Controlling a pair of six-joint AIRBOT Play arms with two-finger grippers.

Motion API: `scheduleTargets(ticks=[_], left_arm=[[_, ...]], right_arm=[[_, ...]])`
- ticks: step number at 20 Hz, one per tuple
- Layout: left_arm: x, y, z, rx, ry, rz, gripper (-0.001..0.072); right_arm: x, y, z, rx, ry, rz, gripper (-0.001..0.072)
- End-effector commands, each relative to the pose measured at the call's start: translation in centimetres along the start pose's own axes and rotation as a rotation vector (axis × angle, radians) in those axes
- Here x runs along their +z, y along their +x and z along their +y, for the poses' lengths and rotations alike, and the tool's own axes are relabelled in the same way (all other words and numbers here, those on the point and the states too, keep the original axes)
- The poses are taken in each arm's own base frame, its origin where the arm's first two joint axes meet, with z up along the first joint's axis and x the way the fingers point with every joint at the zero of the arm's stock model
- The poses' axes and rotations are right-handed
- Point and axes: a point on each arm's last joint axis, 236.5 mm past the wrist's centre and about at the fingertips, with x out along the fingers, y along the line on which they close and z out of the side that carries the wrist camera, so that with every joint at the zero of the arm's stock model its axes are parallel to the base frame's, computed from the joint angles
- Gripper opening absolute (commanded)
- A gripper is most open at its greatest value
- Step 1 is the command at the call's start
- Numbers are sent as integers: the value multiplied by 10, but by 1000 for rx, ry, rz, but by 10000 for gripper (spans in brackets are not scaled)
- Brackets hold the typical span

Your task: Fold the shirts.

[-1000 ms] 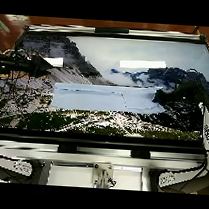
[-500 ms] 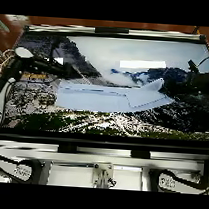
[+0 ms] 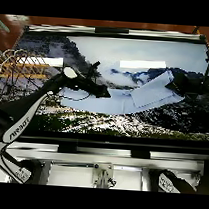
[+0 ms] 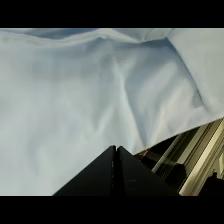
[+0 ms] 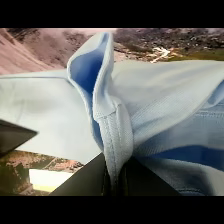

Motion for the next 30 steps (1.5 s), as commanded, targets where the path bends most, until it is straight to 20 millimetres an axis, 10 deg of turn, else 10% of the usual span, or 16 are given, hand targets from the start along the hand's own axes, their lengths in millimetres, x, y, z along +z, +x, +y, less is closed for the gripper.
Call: scheduleTargets(ticks=[1,9,14,22,30], left_arm=[[-9,43,-21,-57,-77,-18,37],[-9,101,-55,-162,-253,-109,36],[1,67,-62,-204,-173,-72,33],[17,-105,-66,-6,96,-114,32],[69,-355,-43,235,77,-628,34]], right_arm=[[-4,-31,23,26,-5,-60,67],[-24,-75,66,113,-13,-111,68],[-28,-74,55,65,-20,-94,68],[-18,-28,98,164,-104,-83,67],[-71,119,217,341,-214,9,67]])
